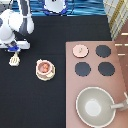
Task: Take the lid off the pot, put the pot on the plate, and use the tool to push the pot to the front of the table.
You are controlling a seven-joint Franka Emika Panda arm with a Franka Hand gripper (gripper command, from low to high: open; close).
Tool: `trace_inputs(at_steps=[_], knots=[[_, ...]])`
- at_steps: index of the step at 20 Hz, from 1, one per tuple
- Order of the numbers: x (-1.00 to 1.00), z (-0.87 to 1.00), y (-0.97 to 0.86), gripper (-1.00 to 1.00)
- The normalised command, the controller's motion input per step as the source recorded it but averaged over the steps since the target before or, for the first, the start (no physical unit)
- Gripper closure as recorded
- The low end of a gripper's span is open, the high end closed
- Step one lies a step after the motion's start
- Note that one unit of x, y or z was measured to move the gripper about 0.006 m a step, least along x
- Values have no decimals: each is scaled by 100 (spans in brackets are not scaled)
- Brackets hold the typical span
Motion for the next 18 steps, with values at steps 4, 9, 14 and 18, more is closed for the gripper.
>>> trace_inputs(at_steps=[4, 9, 14, 18], knots=[[-8, -1, -3, 100], [-3, 9, 0, 100], [-28, 87, 16, 100], [-42, 94, 46, 100]])
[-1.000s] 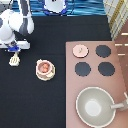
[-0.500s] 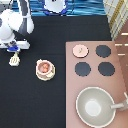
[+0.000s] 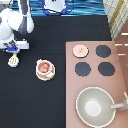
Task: Take the lid off the pot, put the pot on the plate, and use the tool to push the pot to the front of the table.
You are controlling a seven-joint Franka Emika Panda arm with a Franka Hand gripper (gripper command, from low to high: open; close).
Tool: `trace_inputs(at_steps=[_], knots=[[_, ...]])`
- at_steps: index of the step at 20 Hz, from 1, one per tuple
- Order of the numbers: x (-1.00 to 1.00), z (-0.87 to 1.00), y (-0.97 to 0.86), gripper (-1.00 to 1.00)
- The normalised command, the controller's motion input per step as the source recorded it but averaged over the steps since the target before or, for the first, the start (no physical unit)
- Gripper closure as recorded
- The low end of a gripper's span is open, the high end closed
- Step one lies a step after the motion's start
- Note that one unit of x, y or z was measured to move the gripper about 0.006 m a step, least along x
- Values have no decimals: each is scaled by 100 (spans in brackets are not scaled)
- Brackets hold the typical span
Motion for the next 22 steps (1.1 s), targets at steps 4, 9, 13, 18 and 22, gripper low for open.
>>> trace_inputs(at_steps=[4, 9, 13, 18, 22], knots=[[-44, 85, 53, 100], [-34, 59, 58, 100], [-18, 47, 63, 100], [-9, 44, 71, 100], [-25, 10, 77, 100]])
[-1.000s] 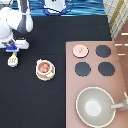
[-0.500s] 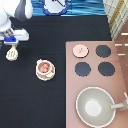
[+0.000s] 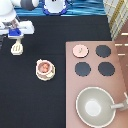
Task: Take the lid off the pot, put the pot on the plate, and use the tool to push the pot to the front of the table.
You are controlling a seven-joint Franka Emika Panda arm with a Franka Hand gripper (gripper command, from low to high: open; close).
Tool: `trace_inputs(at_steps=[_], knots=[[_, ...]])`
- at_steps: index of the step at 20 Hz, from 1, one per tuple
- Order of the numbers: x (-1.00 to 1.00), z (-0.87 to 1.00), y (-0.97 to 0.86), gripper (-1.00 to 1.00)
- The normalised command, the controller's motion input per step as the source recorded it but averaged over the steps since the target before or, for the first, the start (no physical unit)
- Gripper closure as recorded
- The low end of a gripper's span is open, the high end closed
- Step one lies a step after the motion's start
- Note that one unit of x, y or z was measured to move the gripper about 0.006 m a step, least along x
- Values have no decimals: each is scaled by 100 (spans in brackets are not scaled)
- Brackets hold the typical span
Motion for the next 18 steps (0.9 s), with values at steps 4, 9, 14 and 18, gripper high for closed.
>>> trace_inputs(at_steps=[4, 9, 14, 18], knots=[[-44, -13, 75, 100], [-65, -54, 75, 100], [-68, -68, 62, 100], [-54, -69, 48, 100]])
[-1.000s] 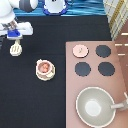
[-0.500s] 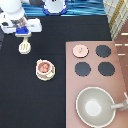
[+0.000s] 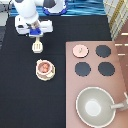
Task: Take the lid off the pot, put the pot on the plate, and use the tool to push the pot to the front of the table.
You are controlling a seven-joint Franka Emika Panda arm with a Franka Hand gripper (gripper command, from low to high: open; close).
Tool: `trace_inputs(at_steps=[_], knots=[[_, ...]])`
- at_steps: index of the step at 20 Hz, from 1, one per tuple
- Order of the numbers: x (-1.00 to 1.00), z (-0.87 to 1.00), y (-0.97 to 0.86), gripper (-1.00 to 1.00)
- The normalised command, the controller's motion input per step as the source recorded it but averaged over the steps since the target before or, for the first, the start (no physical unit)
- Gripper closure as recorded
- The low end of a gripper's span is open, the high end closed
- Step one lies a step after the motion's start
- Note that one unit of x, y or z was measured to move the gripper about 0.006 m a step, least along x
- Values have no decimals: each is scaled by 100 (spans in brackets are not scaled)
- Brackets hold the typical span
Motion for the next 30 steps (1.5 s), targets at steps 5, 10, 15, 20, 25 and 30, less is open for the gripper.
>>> trace_inputs(at_steps=[5, 10, 15, 20, 25, 30], knots=[[1, -60, 10, 100], [34, -55, 0, 100], [73, -24, 1, 100], [90, 8, 13, 100], [100, 38, 20, 100], [100, 43, 21, 100]])
